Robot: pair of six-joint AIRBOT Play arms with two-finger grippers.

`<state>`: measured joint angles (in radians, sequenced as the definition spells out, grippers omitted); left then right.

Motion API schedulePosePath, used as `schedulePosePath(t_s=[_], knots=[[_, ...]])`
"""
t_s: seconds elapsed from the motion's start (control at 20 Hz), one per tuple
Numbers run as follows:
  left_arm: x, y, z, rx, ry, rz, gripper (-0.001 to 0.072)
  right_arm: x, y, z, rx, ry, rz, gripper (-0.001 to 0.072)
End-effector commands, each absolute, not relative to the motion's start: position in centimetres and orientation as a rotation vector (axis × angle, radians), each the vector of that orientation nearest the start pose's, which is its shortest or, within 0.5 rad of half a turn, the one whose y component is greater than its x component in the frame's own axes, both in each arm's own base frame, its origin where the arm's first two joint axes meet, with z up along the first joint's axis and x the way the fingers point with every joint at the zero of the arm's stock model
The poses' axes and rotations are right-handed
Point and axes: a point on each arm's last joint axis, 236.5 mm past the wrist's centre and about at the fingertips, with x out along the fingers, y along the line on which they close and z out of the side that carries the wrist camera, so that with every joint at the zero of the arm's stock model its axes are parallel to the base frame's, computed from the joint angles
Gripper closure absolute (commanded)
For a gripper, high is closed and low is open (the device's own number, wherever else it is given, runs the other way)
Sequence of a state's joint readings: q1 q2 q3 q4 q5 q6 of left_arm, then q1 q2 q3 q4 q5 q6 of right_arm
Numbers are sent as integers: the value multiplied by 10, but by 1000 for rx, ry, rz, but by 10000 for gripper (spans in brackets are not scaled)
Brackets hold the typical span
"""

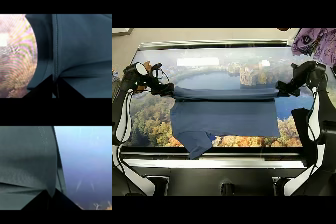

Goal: Fold the clothes and pants, and hang the long-sleeved shirts on hangers.

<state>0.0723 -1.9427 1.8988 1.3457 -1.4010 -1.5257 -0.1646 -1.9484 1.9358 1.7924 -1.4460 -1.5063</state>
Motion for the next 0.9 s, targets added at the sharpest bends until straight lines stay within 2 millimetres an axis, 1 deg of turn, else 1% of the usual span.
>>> schedulePosePath(t_s=[0.0, 0.2, 0.4, 0.45, 0.5, 0.55, 0.6, 0.65, 0.7, 0.75, 0.8, 0.85], knots=[[493, -18, -50, -197, 1497, -138, 694, 489, -28, -47, 359, 1513, -18, 684], [490, -21, -57, -195, 1515, -143, 694, 482, -22, -59, 387, 1566, -5, 682], [488, -22, -67, -199, 1537, -142, 692, 470, -8, -78, 440, 1651, 41, 681], [487, -22, -70, -200, 1542, -142, 692, 469, -7, -81, 443, 1663, 41, 666], [487, -22, -72, -201, 1546, -141, 686, 468, -7, -84, 444, 1669, 40, 594], [487, -22, -73, -201, 1549, -141, 638, 468, -8, -85, 443, 1670, 38, 555], [490, -21, -73, -203, 1537, -137, 516, 469, -8, -84, 441, 1666, 38, 490], [494, -19, -68, -205, 1518, -133, 386, 469, -10, -81, 433, 1659, 33, 406], [498, -15, -60, -208, 1496, -126, 295, 469, -15, -75, 407, 1646, 24, 339], [502, -7, -46, -226, 1466, -100, 266, 468, -23, -66, 363, 1633, 12, 332], [503, 3, -31, -247, 1434, -75, 253, 466, -34, -53, 314, 1613, -6, 334], [502, 15, -13, -268, 1403, -49, 253, 469, -40, -37, 332, 1570, -8, 339]])
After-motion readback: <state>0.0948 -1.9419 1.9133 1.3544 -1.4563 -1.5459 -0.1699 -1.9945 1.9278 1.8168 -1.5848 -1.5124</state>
